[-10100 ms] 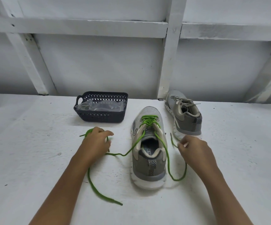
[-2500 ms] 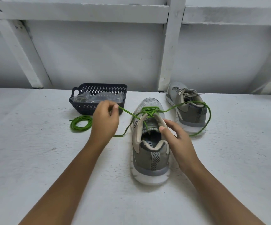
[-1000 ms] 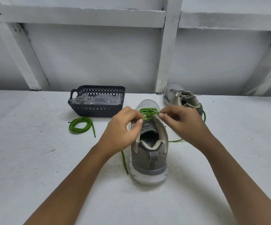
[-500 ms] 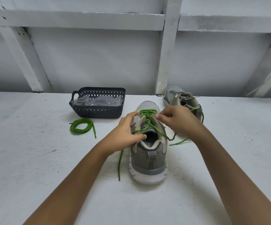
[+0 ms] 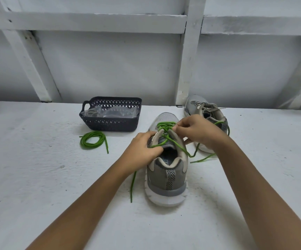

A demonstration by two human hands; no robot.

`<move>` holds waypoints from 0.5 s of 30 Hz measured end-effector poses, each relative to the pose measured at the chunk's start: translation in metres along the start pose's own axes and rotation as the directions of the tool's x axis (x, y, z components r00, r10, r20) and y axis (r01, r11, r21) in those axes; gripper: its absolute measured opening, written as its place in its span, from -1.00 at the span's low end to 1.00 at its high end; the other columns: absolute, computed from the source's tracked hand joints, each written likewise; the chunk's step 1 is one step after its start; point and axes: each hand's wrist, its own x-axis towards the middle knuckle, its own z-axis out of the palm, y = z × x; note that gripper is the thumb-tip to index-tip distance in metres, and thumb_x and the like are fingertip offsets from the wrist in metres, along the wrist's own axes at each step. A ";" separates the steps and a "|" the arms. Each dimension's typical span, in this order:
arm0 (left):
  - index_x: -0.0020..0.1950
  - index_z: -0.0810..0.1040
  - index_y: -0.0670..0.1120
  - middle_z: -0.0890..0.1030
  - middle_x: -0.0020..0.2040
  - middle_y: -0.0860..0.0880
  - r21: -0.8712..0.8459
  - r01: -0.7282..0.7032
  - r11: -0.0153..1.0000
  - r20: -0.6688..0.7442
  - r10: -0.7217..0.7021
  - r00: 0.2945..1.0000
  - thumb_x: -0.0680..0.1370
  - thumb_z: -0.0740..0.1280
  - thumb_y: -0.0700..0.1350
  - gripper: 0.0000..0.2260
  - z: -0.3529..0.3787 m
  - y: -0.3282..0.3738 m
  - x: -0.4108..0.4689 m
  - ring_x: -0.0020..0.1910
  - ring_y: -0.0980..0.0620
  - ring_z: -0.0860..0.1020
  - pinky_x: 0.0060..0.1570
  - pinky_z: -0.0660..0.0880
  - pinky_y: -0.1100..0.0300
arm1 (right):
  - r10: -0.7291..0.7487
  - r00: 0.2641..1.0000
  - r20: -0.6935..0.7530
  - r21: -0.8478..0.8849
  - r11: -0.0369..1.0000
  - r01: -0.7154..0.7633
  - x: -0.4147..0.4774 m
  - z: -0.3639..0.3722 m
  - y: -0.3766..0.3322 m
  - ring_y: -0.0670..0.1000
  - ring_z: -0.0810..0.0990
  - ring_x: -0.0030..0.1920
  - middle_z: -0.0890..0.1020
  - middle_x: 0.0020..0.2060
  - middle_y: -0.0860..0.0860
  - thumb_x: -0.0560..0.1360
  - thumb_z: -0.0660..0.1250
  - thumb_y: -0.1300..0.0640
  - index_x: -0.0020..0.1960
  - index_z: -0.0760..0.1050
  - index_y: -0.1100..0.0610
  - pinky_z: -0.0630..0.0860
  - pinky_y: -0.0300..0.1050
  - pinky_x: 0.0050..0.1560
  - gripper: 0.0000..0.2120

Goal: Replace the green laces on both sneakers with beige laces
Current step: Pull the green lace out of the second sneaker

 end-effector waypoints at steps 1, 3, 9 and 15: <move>0.30 0.46 0.07 0.46 0.20 -0.01 0.002 0.004 1.000 -0.010 -0.003 1.000 0.27 0.22 0.09 -0.42 0.001 0.000 0.000 0.23 0.03 0.42 0.20 0.37 0.12 | -0.005 1.000 0.009 0.004 1.000 0.005 0.000 -0.001 -0.001 -0.01 0.53 -0.31 0.55 -0.35 0.10 0.54 0.30 0.20 -0.10 0.56 0.34 0.55 -0.32 -0.38 -0.81; 0.28 0.48 0.08 0.47 0.21 -0.02 0.006 0.007 1.000 -0.025 -0.007 1.000 0.26 0.21 0.09 -0.43 0.001 0.000 0.000 0.24 0.01 0.41 0.24 0.37 0.04 | -0.009 1.000 0.014 -0.014 1.000 0.009 0.000 -0.001 -0.001 -0.03 0.51 -0.33 0.53 -0.38 0.06 0.54 0.29 0.23 -0.18 0.55 0.24 0.48 -0.38 -0.46 -0.85; 0.13 0.51 0.11 0.49 0.13 -0.01 -0.100 -0.019 0.995 -0.005 0.018 1.000 0.28 0.22 0.05 -0.58 0.003 0.001 -0.003 0.10 0.09 0.48 0.05 0.39 0.21 | -0.039 0.995 -0.094 -0.173 0.985 0.023 0.004 0.007 0.000 0.09 0.58 -0.22 0.52 -0.31 0.06 0.60 0.12 0.20 -0.10 0.42 0.19 0.58 -0.08 -0.25 -0.84; 0.17 0.52 0.08 0.49 0.14 0.00 -0.121 -0.028 0.992 -0.025 0.025 0.999 0.29 0.21 0.03 -0.54 0.003 -0.002 -0.003 0.08 0.11 0.47 0.02 0.36 0.24 | -0.056 0.968 -0.243 -0.144 0.989 0.021 0.002 0.013 0.005 0.13 0.60 -0.20 0.60 -0.22 0.12 0.60 0.17 0.10 -0.06 0.51 0.23 0.58 0.12 -0.09 -0.77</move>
